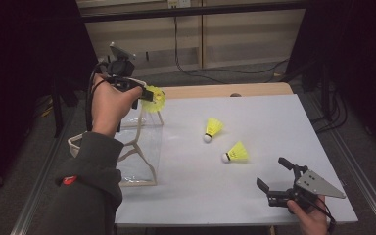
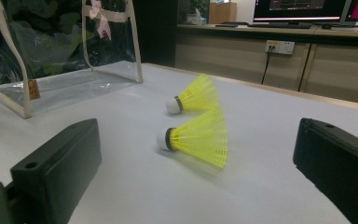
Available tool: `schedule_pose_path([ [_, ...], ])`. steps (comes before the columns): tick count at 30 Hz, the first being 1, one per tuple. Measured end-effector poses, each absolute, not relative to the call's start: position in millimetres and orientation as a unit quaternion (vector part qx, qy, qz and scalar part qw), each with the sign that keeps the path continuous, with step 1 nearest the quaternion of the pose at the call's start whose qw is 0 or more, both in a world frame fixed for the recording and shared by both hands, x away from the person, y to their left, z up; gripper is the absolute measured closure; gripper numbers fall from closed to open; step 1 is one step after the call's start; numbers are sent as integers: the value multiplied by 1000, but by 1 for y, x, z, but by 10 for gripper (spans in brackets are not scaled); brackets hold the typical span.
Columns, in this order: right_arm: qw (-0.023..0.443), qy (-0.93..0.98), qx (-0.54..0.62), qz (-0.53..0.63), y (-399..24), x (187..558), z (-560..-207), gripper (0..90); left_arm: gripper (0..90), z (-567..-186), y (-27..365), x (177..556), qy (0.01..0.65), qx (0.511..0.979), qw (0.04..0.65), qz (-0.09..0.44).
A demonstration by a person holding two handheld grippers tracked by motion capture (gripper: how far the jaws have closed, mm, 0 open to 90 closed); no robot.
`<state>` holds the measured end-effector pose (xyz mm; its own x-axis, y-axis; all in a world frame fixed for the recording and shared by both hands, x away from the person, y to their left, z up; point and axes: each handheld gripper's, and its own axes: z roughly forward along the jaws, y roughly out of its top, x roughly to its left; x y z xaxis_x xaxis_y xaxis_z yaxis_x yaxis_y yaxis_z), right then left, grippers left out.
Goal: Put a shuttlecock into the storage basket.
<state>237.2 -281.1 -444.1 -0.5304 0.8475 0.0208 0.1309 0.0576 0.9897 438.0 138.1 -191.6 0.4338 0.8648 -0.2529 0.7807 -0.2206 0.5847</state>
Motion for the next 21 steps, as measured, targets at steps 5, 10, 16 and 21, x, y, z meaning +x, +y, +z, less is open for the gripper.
schedule_pose_path([
  [5,310,657,373,577,-281,237,-444,9,879,-188,143,438,529,779,330,65],
  [10,311,657,372,578,-281,237,-444,9,879,-186,147,438,534,775,331,69],
  [16,311,656,372,578,-281,237,-444,9,879,-184,150,439,537,774,330,69],
  [21,312,657,372,577,-281,237,-444,9,879,-183,154,440,540,771,330,70],
])
